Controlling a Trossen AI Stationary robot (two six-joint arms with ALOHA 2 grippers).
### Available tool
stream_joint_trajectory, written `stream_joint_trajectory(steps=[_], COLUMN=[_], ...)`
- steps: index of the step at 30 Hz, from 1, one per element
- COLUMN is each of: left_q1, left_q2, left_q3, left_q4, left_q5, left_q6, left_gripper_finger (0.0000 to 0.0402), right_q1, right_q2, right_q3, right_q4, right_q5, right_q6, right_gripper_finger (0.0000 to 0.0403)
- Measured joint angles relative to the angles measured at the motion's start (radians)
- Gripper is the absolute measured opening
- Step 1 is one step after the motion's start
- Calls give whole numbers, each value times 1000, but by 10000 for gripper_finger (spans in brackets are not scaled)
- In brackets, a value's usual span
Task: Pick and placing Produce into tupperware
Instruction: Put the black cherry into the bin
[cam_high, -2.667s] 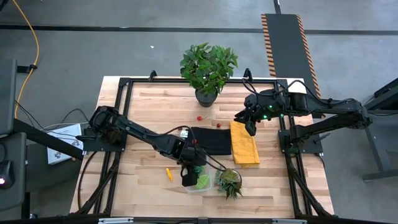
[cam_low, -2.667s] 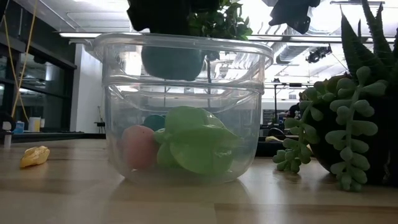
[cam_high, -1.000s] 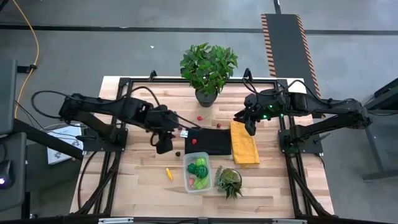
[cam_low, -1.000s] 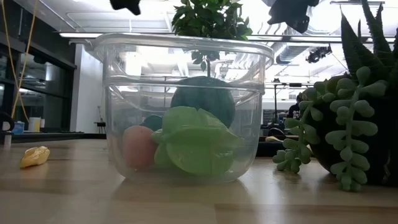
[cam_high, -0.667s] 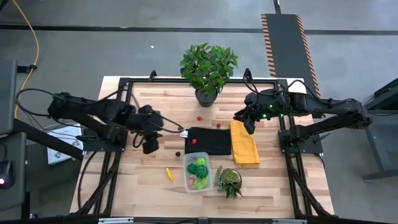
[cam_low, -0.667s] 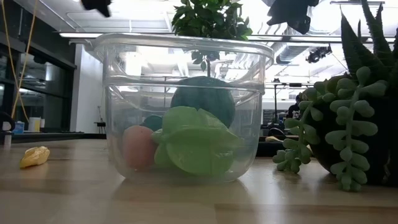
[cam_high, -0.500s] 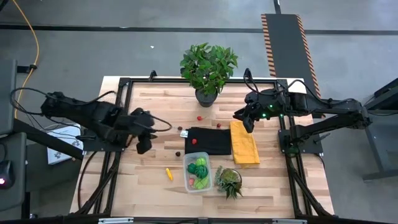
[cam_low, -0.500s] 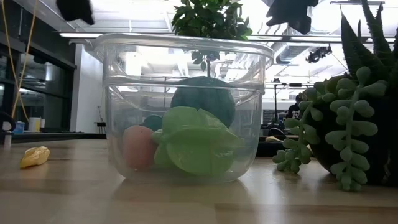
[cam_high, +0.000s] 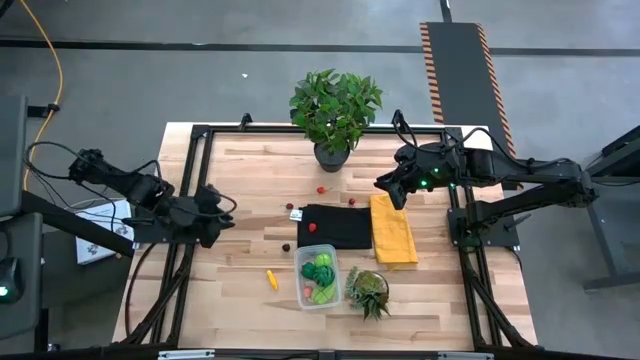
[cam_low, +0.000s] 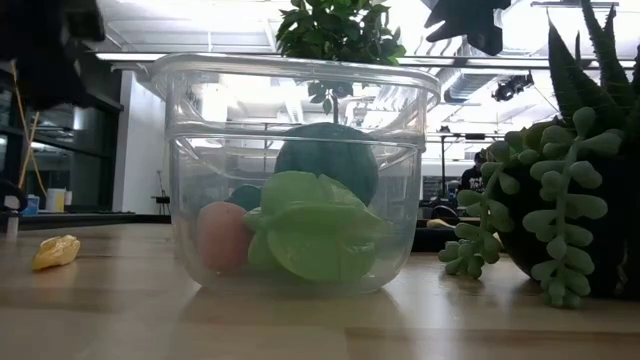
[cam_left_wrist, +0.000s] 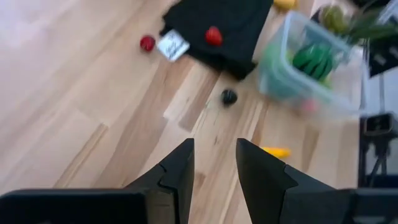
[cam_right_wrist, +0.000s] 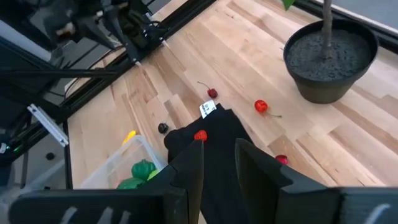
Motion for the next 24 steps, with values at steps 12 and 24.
stream_joint_trajectory(steps=[12, 24], left_q1=[-26, -26], left_q2=[15, 96], left_q3=[-159, -159], left_q4=[196, 283], left_q5=[48, 48], left_q6=[208, 392], left_gripper_finger=[106, 106], right_q1=[0, 0], right_q2=[0, 0], right_q3=[0, 0], right_q4=[0, 6], right_q5=[67, 73], right_q6=[23, 42], right_gripper_finger=[83, 83])
